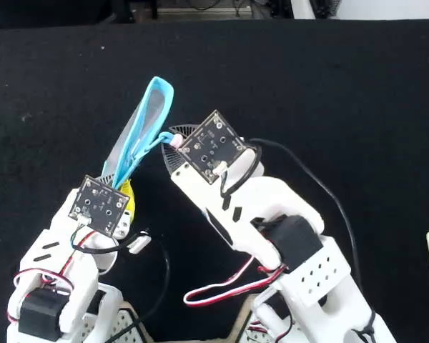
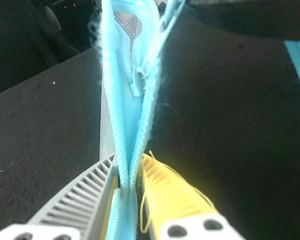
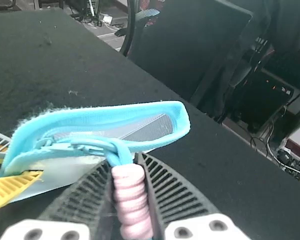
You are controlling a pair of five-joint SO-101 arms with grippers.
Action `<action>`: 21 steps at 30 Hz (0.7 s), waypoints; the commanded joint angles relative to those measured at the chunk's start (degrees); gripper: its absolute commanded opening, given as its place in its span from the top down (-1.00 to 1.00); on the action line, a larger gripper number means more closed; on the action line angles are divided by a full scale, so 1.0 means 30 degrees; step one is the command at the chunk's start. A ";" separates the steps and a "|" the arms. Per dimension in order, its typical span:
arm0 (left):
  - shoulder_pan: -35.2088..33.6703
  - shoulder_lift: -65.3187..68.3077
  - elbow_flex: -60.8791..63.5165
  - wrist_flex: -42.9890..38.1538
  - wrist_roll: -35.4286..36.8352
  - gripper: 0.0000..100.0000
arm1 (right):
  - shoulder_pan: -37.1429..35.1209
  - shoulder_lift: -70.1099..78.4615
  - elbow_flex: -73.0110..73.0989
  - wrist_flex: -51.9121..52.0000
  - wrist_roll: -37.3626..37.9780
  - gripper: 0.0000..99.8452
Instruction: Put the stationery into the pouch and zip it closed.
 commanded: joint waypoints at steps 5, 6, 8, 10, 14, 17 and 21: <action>-0.0073 -0.0440 -0.0220 0.0088 -0.0147 0.94 | 0.2198 0.0835 -0.0689 -0.0850 -0.0147 0.98; -0.0073 -0.0850 -0.0132 0.0117 -0.0176 0.94 | 0.2549 0.1333 -0.0982 -0.0879 -0.0147 0.98; -0.0073 -0.1963 0.0278 0.0117 -0.0205 0.94 | 0.3223 0.2388 -0.1597 -0.1260 -0.0205 0.98; -0.0103 -0.2579 0.0864 0.0117 -0.0205 0.94 | 0.3810 0.3209 -0.2154 -0.1641 -0.1143 0.98; -0.0103 -0.2256 0.1568 0.0352 -0.0205 0.94 | 0.4425 0.4440 -0.3150 -0.1758 -0.2579 0.98; -0.0073 -0.2315 0.1480 0.0352 -0.0234 0.94 | 0.4425 0.5026 -0.3443 -0.1788 -0.2667 0.98; -0.0073 -0.2315 0.1451 0.0352 -0.0234 0.94 | 0.4425 0.6081 -0.3326 -0.2286 -0.2608 0.98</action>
